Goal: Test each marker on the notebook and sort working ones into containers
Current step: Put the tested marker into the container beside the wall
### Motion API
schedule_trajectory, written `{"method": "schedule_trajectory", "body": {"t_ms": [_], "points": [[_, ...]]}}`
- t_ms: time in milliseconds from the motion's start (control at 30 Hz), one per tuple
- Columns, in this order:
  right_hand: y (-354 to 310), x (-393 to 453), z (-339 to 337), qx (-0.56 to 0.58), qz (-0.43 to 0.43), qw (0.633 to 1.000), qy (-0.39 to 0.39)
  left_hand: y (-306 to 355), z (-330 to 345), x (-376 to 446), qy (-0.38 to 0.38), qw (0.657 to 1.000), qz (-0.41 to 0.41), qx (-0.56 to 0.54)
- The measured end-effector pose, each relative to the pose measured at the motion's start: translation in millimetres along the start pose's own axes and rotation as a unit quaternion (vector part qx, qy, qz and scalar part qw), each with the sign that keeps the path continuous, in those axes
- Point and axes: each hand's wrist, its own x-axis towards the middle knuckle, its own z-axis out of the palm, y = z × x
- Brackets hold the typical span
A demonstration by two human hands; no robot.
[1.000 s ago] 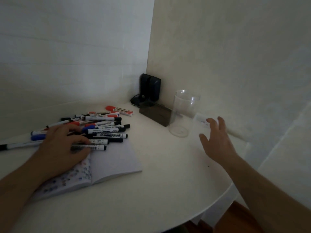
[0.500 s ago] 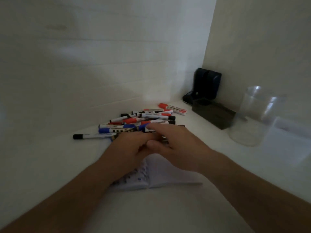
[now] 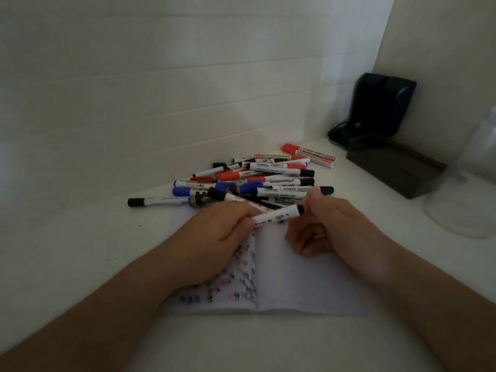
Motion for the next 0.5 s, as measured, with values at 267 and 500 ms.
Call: {"method": "schedule_trajectory", "body": {"t_ms": [267,500], "points": [[-11.5,-12.3,-14.1,-0.090,0.042,0.991,-0.091,23.2,-17.8,-1.5,-0.158,0.984,-0.024,0.079],[-17.6,-12.9,-2.1,-0.253,0.031,0.964,-0.080,17.9,-20.7,-14.6,-0.183,0.974,0.051,0.123]]}}
